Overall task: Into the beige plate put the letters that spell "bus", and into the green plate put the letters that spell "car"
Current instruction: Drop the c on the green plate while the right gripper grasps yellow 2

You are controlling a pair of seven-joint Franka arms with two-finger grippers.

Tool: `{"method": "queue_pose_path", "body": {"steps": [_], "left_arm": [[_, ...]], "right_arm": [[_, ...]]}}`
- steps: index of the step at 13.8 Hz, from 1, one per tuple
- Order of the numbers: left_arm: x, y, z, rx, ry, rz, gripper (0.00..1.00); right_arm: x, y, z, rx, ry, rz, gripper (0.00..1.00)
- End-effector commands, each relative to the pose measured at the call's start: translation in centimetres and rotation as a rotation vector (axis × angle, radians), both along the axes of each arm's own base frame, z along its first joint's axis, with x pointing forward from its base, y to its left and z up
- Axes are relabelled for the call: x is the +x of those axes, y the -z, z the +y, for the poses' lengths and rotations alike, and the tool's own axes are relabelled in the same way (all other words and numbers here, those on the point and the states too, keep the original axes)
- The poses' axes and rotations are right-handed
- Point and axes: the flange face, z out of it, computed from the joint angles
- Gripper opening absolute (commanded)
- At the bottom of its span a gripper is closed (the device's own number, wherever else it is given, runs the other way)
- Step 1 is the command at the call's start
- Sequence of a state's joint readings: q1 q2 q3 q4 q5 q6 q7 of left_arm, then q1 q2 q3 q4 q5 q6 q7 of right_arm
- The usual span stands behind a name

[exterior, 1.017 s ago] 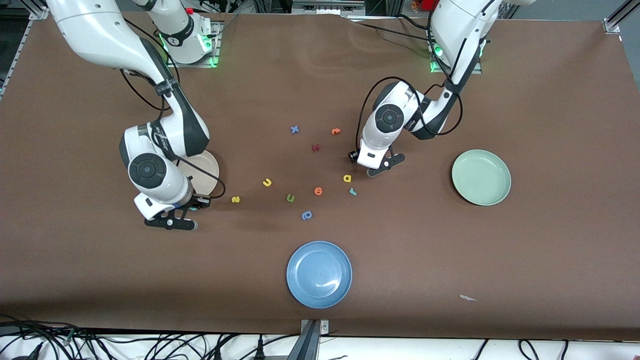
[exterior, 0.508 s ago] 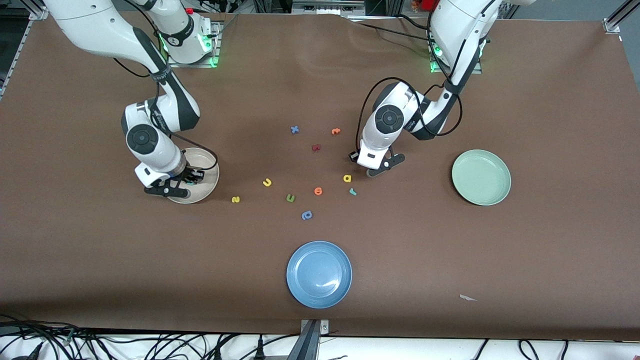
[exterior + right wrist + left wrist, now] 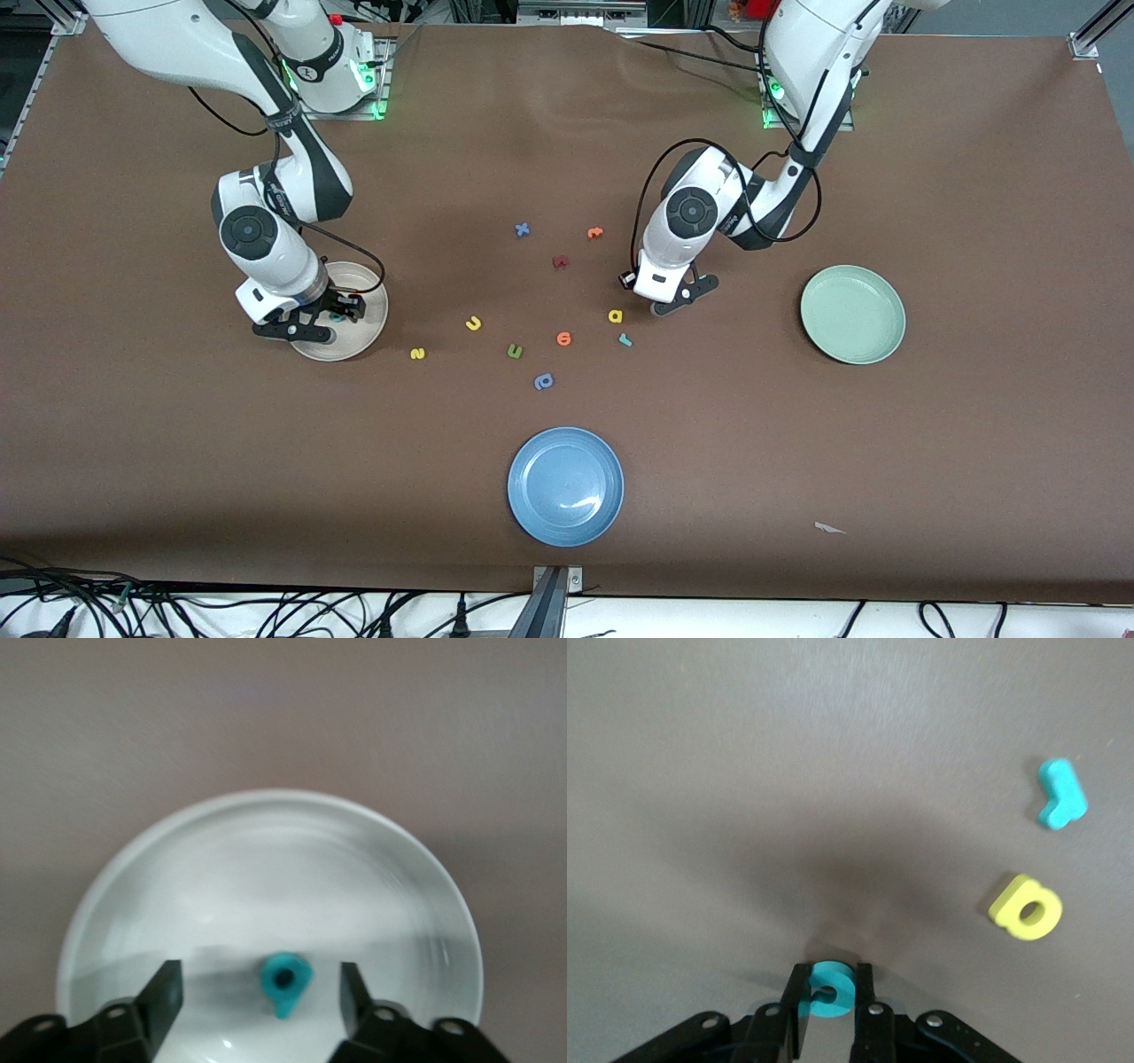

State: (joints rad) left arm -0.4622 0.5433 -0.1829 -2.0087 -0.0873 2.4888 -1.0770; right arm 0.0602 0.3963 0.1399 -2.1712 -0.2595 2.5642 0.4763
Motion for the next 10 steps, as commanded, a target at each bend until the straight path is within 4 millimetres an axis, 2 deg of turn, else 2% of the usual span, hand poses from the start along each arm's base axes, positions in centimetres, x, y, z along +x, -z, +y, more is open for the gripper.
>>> {"method": "queue_pose_path", "body": {"steps": [1,3,5,6,9,10], "left_arm": [[3.3,-3.9,2.6,-0.018,-0.041,-0.022,0.0],[6.0,-7.4,5.8,-0.004,0.006,0.019,0.0],[8.7,-10.4,11.2,-0.002,0.054,0.074,0.0],[9.5,-11.5,13.9,-0.005,0.093,0.105,0.0],[11.3,-11.9,23.2,-0.011,0.197,0.158,0.0],[11.8,-11.7,26.5,0.029,0.247,0.158,0.0]], "right_arm": [[1.9,-3.3,4.2,0.02,0.045,-0.025,1.0],[3.8,-5.1,7.7,0.056,0.12,0.01,1.0],[5.7,-5.8,9.3,0.092,0.158,0.041,1.0],[6.5,-5.4,9.9,0.125,0.184,0.05,1.0],[6.9,-3.6,14.1,0.166,0.215,0.067,0.99],[7.2,-2.5,13.9,0.164,0.219,0.073,0.99]]}}
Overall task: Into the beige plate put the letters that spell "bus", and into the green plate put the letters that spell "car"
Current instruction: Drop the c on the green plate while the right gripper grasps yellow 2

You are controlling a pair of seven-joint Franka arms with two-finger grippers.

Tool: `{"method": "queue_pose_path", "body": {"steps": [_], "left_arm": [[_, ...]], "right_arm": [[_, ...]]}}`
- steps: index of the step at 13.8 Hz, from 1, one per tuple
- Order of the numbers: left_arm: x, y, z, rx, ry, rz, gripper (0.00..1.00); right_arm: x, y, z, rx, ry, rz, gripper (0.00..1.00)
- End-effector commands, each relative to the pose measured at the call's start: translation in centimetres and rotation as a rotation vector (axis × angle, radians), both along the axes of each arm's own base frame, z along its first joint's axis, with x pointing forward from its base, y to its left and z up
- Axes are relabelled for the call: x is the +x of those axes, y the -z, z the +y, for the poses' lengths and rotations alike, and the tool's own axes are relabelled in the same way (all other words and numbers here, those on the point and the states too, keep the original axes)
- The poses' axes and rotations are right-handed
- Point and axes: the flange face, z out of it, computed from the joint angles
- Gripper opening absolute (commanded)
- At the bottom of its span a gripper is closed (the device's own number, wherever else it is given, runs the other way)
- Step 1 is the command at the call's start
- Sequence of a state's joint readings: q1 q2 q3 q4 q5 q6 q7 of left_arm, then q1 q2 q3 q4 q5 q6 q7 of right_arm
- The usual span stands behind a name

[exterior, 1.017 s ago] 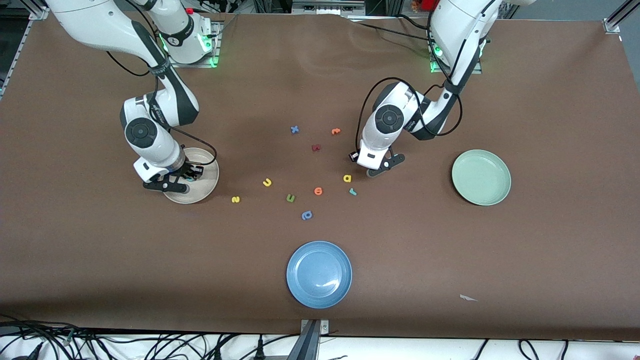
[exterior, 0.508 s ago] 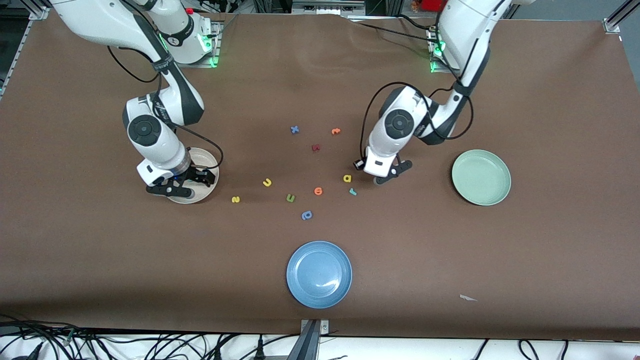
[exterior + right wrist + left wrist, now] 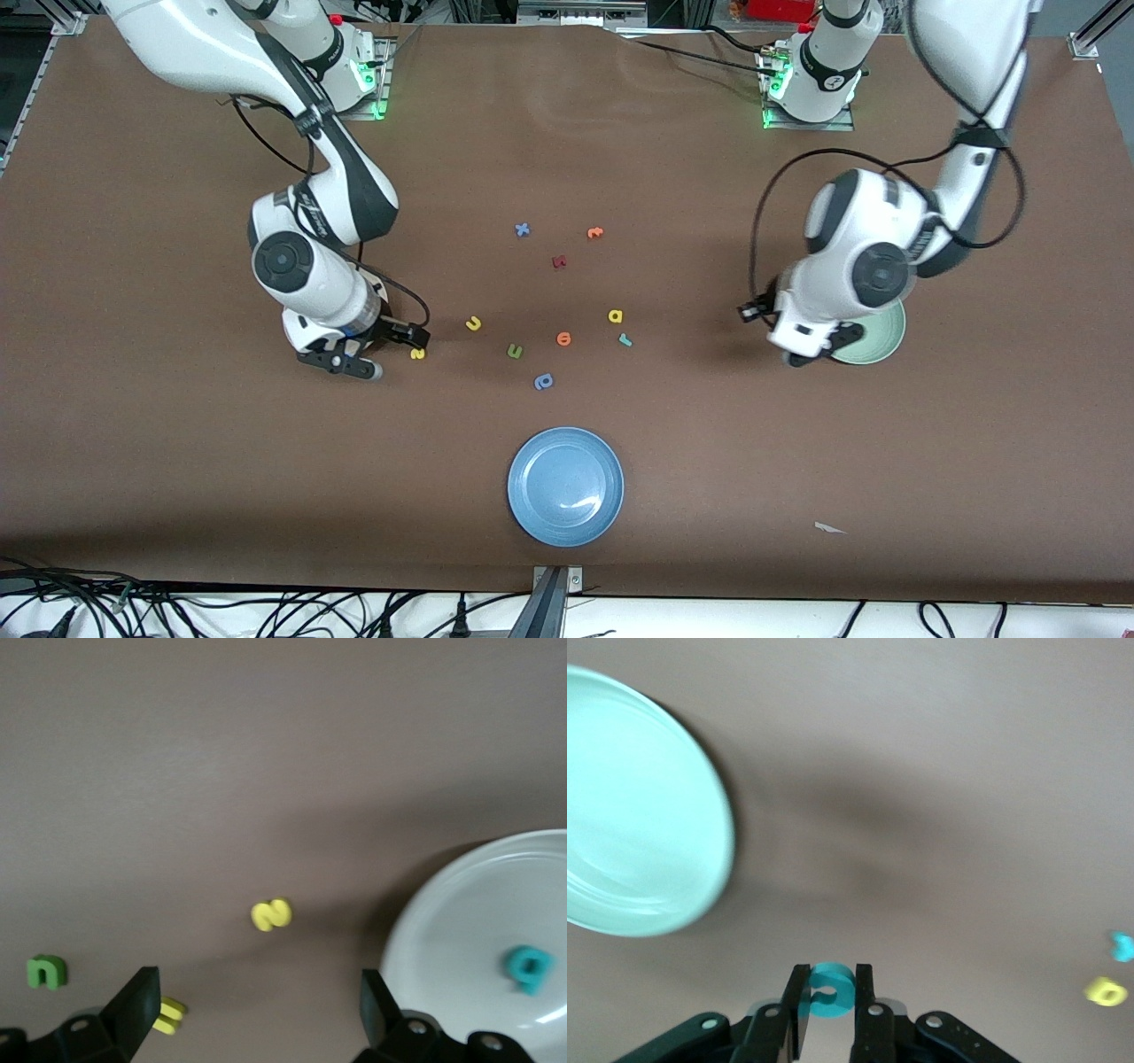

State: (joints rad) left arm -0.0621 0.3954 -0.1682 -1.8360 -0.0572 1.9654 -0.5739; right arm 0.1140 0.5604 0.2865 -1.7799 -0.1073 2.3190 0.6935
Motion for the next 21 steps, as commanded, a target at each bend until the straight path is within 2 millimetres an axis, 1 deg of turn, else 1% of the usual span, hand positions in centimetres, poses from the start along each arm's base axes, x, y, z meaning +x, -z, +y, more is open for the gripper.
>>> {"method": "queue_pose_path", "body": {"steps": [1,2,3,4,5,6,8,9,10,11,12,13,14,15,16,17,20,21], "left_arm": [[0.7,0.7,7.1,0.045,0.143,0.021,0.0],[0.8,1.6,9.3,0.047,0.18,0.035,0.0],[0.9,2.6,11.5,0.048,0.208,0.048,0.0],[0.9,3.5,13.1,0.051,0.231,0.062,0.0],[0.8,5.3,14.5,0.042,0.227,0.079,0.0],[0.8,6.7,15.4,0.036,0.217,0.091,0.0],[0.7,8.5,15.3,0.029,0.218,0.096,0.0],[0.7,9.0,15.4,0.026,0.218,0.102,0.04],[0.7,9.0,15.5,0.026,0.217,0.102,0.24],[0.8,8.8,15.5,0.026,0.215,0.097,0.57],[0.9,8.4,15.3,0.027,0.218,0.091,1.0],[1.5,7.2,14.7,0.03,0.213,0.076,1.0],[1.8,5.7,13.4,0.025,0.223,0.063,1.0],[1.9,4.1,11.0,0.017,0.25,0.054,1.0],[2.2,2.1,9.2,0.02,0.237,0.039,1.0],[2.3,0.8,6.5,0.017,0.196,0.023,1.0],[2.1,-1.2,-0.6,0.008,0.043,0.0,1.0],[2.1,-1.6,-2.6,0.009,-0.015,-0.008,1.0]], "right_arm": [[1.5,2.6,1.3,0.029,0.034,0.004,0.99],[1.7,3.4,1.4,0.042,0.035,-0.016,0.99],[1.9,4.3,1.0,0.034,0.033,-0.027,0.99],[2.2,5.1,0.1,0.009,0.026,-0.035,0.99],[2.1,5.9,-0.1,-0.019,-0.003,-0.037,0.99],[1.8,6.6,-0.3,-0.043,-0.028,-0.037,0.99],[1.6,7.8,-0.8,-0.055,-0.033,-0.031,0.99],[1.5,7.8,-0.6,-0.055,-0.036,-0.031,0.9],[1.3,8.0,-0.3,-0.055,-0.039,-0.026,0.77],[1.1,8.2,-0.3,-0.056,-0.04,-0.022,0.64],[0.9,8.4,-0.2,-0.057,-0.042,-0.018,0.58],[0.9,8.4,-0.2,-0.057,-0.041,-0.018,0.58],[0.8,8.5,0.0,-0.057,-0.046,-0.016,0.55],[0.7,8.5,0.1,-0.056,-0.044,-0.013,0.55],[0.4,8.6,0.6,-0.057,-0.039,-0.007,0.55],[0.2,8.7,0.6,-0.061,-0.022,-0.001,0.56],[-0.5,9.1,0.9,-0.064,-0.029,0.011,0.56],[-0.6,9.0,0.9,-0.066,-0.031,0.012,0.55]]}}
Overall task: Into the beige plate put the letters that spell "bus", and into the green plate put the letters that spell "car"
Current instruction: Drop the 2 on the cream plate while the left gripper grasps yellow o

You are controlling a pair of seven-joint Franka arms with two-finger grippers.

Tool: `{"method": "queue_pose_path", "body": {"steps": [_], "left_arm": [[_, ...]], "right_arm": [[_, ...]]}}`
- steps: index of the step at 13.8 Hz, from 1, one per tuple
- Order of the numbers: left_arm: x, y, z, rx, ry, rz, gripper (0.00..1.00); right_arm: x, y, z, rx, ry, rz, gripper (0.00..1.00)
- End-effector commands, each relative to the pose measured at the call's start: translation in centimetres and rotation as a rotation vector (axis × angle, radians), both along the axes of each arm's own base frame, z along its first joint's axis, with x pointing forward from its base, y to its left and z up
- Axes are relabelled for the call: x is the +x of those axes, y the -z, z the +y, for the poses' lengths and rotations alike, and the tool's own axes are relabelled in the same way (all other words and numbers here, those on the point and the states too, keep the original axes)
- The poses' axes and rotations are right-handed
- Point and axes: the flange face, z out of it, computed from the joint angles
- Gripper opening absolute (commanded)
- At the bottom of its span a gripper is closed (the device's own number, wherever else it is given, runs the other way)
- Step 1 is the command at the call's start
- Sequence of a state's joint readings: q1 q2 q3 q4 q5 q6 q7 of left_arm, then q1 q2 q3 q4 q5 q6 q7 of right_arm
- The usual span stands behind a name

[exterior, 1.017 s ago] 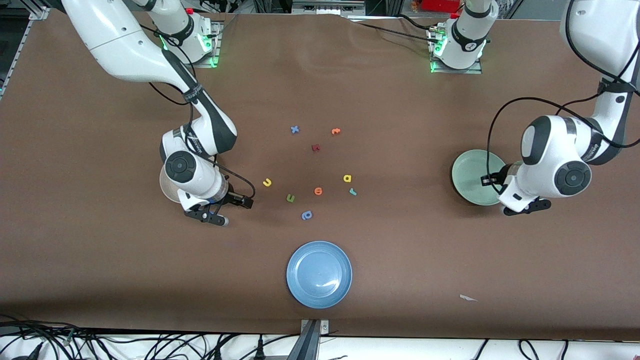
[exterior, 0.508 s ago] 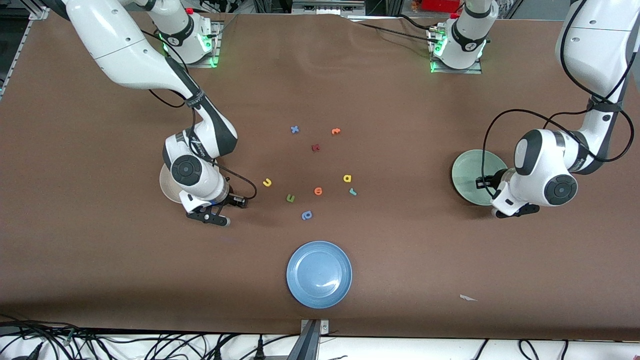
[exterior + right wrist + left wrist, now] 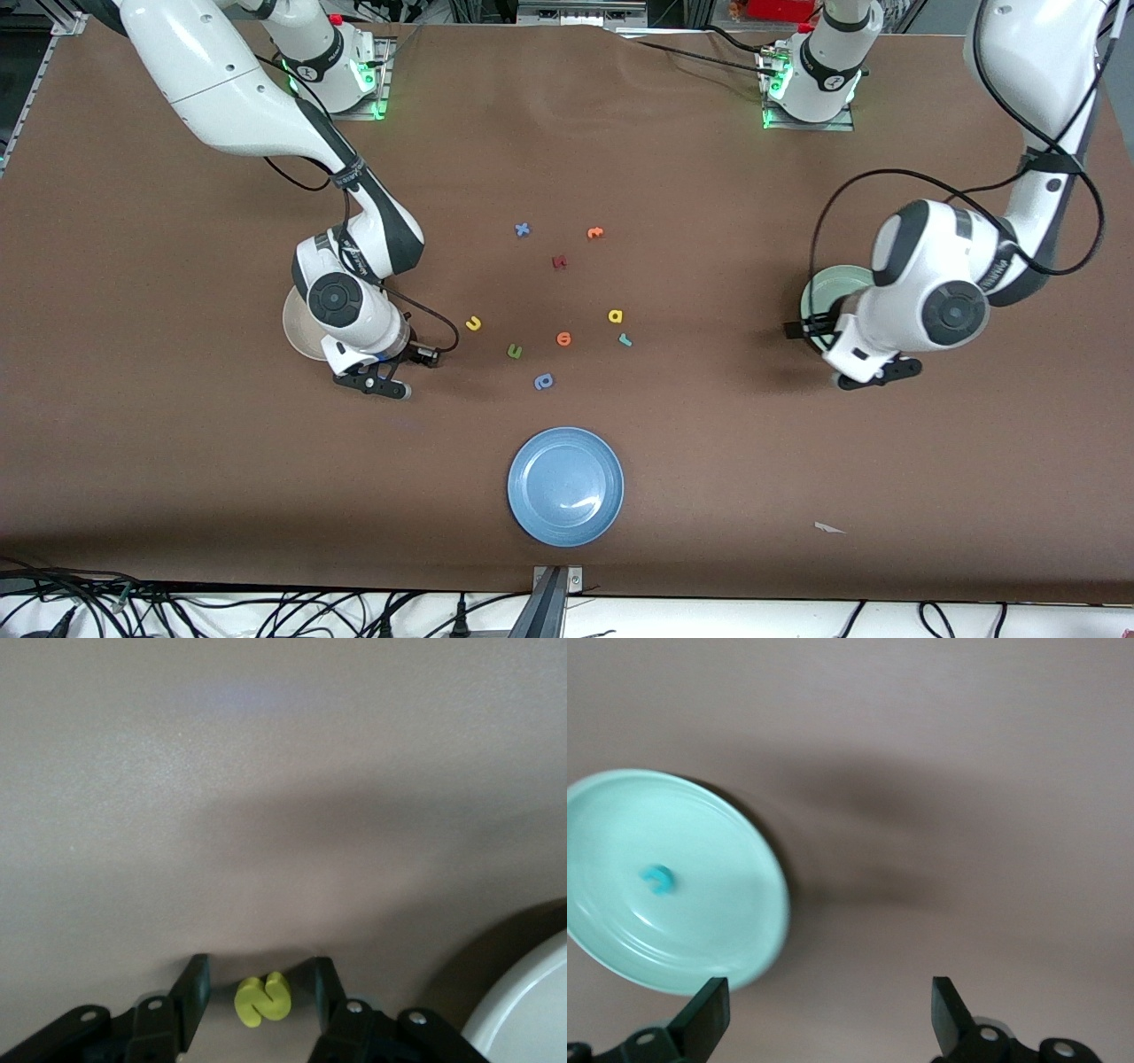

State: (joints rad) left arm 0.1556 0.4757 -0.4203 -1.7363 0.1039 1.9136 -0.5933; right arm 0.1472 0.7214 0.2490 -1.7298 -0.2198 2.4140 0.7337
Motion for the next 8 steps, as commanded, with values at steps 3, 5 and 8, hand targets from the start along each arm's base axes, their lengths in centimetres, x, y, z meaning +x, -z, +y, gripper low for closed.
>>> {"method": "queue_pose_path", "body": {"steps": [3,5,8], "left_arm": [[0.0,-0.4,-9.2,-0.042,-0.22,-0.004,1.0],[-0.2,1.0,-13.0,-0.063,-0.307,-0.054,0.98],[-1.9,3.8,-18.9,-0.08,-0.361,-0.086,0.97]], "right_arm": [[-1.4,1.2,0.6,-0.014,0.0,0.025,0.49],[-1.4,1.3,0.6,-0.014,-0.001,0.026,0.36],[-1.2,0.9,0.6,-0.015,-0.012,0.017,0.21]]}}
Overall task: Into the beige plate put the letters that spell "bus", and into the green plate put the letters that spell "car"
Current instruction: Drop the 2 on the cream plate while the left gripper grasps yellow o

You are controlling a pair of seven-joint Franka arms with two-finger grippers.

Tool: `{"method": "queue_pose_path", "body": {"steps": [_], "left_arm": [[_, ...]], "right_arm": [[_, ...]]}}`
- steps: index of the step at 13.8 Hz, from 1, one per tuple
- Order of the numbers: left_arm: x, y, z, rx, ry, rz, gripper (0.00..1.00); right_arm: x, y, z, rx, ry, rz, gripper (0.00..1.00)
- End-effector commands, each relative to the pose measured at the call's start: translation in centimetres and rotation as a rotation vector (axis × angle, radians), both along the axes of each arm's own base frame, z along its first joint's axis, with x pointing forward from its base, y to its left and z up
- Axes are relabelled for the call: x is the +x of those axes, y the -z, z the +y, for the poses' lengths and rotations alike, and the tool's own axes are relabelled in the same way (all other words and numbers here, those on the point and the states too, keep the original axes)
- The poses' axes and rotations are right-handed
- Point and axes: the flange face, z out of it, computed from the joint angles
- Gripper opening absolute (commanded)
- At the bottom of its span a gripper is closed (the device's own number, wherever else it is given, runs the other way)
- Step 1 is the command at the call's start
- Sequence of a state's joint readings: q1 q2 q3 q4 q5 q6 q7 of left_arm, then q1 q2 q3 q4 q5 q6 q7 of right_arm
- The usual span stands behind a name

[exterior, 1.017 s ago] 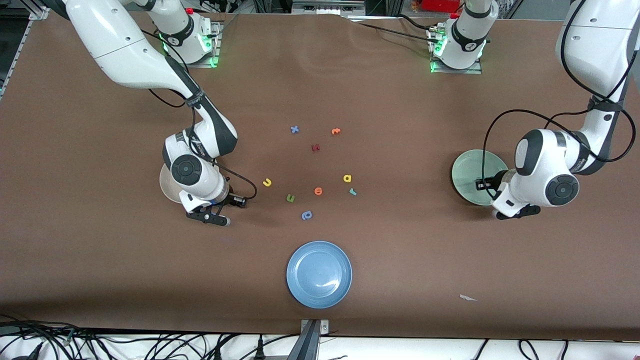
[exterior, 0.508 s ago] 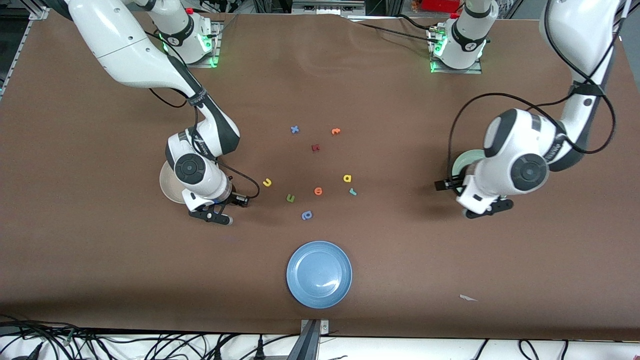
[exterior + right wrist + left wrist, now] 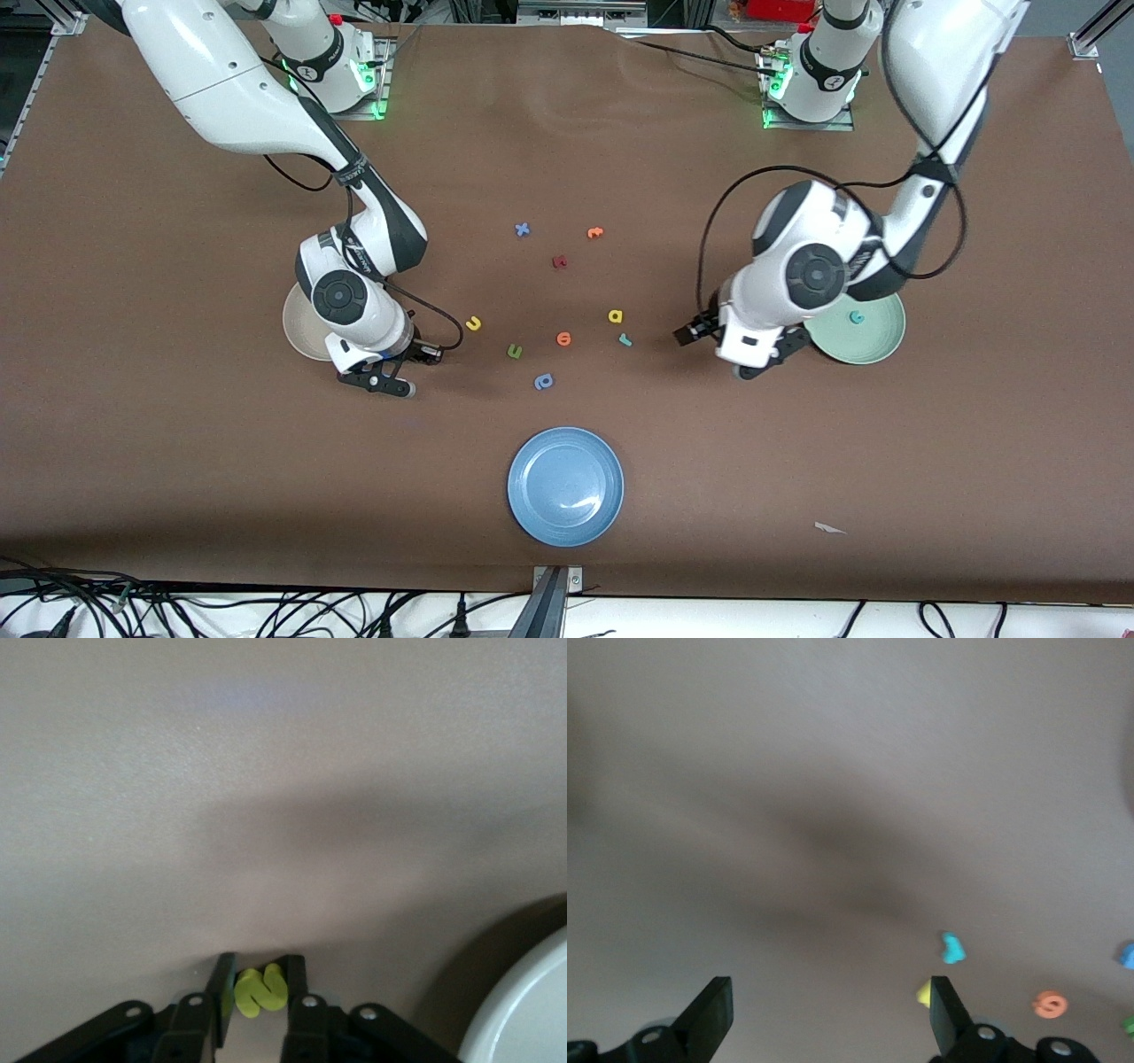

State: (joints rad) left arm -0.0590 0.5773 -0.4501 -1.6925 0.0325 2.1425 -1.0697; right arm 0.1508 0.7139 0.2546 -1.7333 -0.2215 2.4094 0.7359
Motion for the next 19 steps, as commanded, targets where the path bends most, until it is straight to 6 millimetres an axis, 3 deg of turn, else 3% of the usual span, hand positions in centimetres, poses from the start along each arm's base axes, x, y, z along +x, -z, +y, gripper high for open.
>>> {"method": "queue_pose_path", "body": {"steps": [1,5,8,10,12,14,15,17,19], "left_arm": [[-0.3,2.3,-4.2,-0.027,-0.073,-0.024,0.95],[-2.7,6.4,-8.3,0.058,-0.077,-0.071,0.94],[-3.2,8.7,-9.2,0.073,-0.096,-0.098,0.92],[-4.0,9.7,-10.3,0.068,-0.099,-0.097,0.9],[-4.7,10.8,-10.8,0.088,-0.088,-0.092,0.89],[-5.4,12.0,-11.4,0.097,-0.078,-0.079,0.85],[-5.4,12.3,-11.3,0.1,-0.08,-0.074,0.82],[-5.7,12.4,-11.7,0.099,-0.073,-0.074,0.78],[-5.9,12.4,-12.1,0.099,-0.066,-0.075,0.67]], "right_arm": [[-0.7,0.6,0.2,-0.013,-0.014,0.007,0.18],[0.4,-4.0,-0.4,-0.053,-0.033,0.022,0.17],[1.5,-8.0,-3.4,-0.096,-0.099,0.08,0.17],[1.6,-8.9,-6.4,-0.106,-0.15,0.12,0.17],[0.4,-8.1,-9.7,-0.119,-0.18,0.18,0.17],[-1.0,-6.2,-15.3,-0.098,-0.238,0.213,0.17],[-2.0,-5.1,-16.9,-0.074,-0.269,0.241,0.17],[-3.9,-4.3,-18.2,-0.023,-0.231,0.277,0.17],[-4.6,-4.2,-18.4,-0.026,-0.23,0.281,0.17]]}}
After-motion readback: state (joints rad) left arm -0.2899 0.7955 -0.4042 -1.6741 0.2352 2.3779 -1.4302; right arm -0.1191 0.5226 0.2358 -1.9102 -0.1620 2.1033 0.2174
